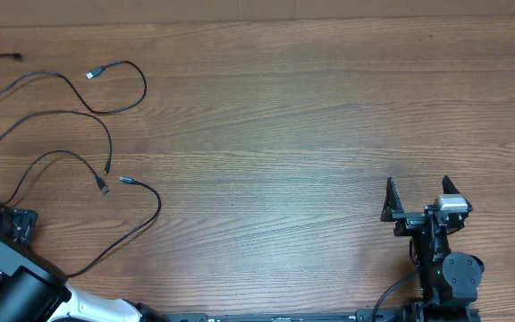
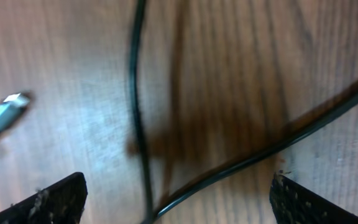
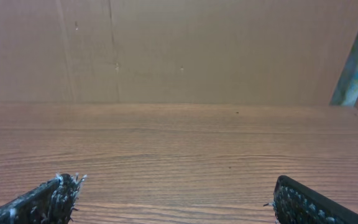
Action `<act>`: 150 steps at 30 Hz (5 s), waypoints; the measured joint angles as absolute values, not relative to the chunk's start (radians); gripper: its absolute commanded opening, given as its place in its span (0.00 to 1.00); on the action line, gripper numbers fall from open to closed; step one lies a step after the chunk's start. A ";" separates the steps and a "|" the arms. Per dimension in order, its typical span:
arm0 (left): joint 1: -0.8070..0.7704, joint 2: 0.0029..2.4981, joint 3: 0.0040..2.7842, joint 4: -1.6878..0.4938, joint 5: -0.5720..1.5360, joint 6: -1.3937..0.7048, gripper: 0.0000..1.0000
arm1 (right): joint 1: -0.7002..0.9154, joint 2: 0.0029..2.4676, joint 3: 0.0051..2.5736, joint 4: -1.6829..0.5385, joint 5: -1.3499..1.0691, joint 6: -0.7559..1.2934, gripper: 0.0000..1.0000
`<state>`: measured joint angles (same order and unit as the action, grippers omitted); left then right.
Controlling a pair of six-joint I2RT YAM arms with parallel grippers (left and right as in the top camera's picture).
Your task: Untangle cables
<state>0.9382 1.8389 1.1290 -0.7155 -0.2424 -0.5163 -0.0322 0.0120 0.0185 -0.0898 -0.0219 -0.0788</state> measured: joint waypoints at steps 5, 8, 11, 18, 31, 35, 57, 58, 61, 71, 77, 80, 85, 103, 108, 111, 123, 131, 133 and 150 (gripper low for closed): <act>0.956 1.839 1.080 -0.628 -0.118 -0.467 0.92 | -0.032 0.012 0.019 -0.090 -0.022 -0.078 1.00; 0.955 1.839 1.067 -0.613 -0.083 -0.449 0.79 | -0.032 0.012 0.019 -0.090 -0.022 -0.079 1.00; 0.956 1.839 1.067 -0.608 -0.076 -0.432 0.64 | -0.032 0.012 0.019 -0.090 -0.022 -0.079 1.00; 0.956 1.840 1.066 -0.604 -0.075 -0.415 0.35 | -0.032 0.012 0.019 -0.090 -0.022 -0.079 1.00; 0.979 1.848 1.066 -0.529 -0.069 -0.457 0.06 | -0.032 0.012 0.019 -0.089 -0.022 -0.079 1.00; 1.013 1.850 1.068 -0.519 -0.063 -0.480 0.05 | -0.032 0.012 0.019 -0.090 -0.022 -0.079 1.00; 1.041 1.857 1.164 -0.554 -0.030 -0.487 0.96 | -0.032 0.012 0.019 -0.090 -0.022 -0.080 1.00; 1.041 1.856 1.183 -0.562 -0.006 -0.487 1.00 | -0.032 0.012 0.019 -0.091 -0.022 -0.079 1.00; 1.041 1.843 1.215 -0.588 0.072 -0.484 1.00 | -0.032 0.012 0.019 -0.090 -0.022 -0.078 1.00; 1.015 1.673 1.245 -0.600 0.775 -0.421 1.00 | -0.032 0.012 0.019 -0.090 -0.022 -0.079 1.00; 0.823 1.603 1.251 -0.754 0.936 -0.368 1.00 | -0.032 0.012 0.019 -0.089 -0.022 -0.079 1.00; 0.651 1.582 1.254 -0.903 0.894 -0.322 0.99 | -0.032 0.012 0.019 -0.090 -0.022 -0.079 1.00; 0.412 1.580 1.256 -1.055 0.748 -0.282 0.99 | -0.032 0.012 0.019 -0.090 -0.022 -0.079 1.00; 0.315 1.061 1.149 -1.349 0.664 -0.071 1.00 | -0.032 0.012 0.019 -0.091 -0.022 -0.079 1.00; 0.315 0.906 1.026 -1.438 0.657 -0.048 1.00 | -0.032 0.012 0.019 -0.089 -0.022 -0.078 1.00; 0.315 0.826 0.961 -1.483 0.652 -0.025 1.00 | -0.032 0.012 0.019 -0.091 -0.022 -0.079 1.00; 0.315 0.758 0.887 -1.565 0.600 -0.017 1.00 | -0.032 0.012 0.019 -0.090 -0.022 -0.079 1.00; 0.315 0.759 0.884 -1.341 0.619 -0.042 1.00 | -0.032 0.012 0.019 -0.090 -0.022 -0.078 1.00; 0.295 0.758 0.882 -1.275 0.641 -0.041 0.99 | -0.032 0.012 0.019 -0.090 -0.022 -0.079 1.00; -0.019 0.459 0.556 -0.606 0.691 -0.030 1.00 | -0.032 0.012 0.019 -0.090 -0.022 -0.079 1.00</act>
<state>-0.0193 0.4587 0.5564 -0.6056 0.6910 -0.0303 -0.0322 0.0120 0.0185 -0.0902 -0.0219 -0.0788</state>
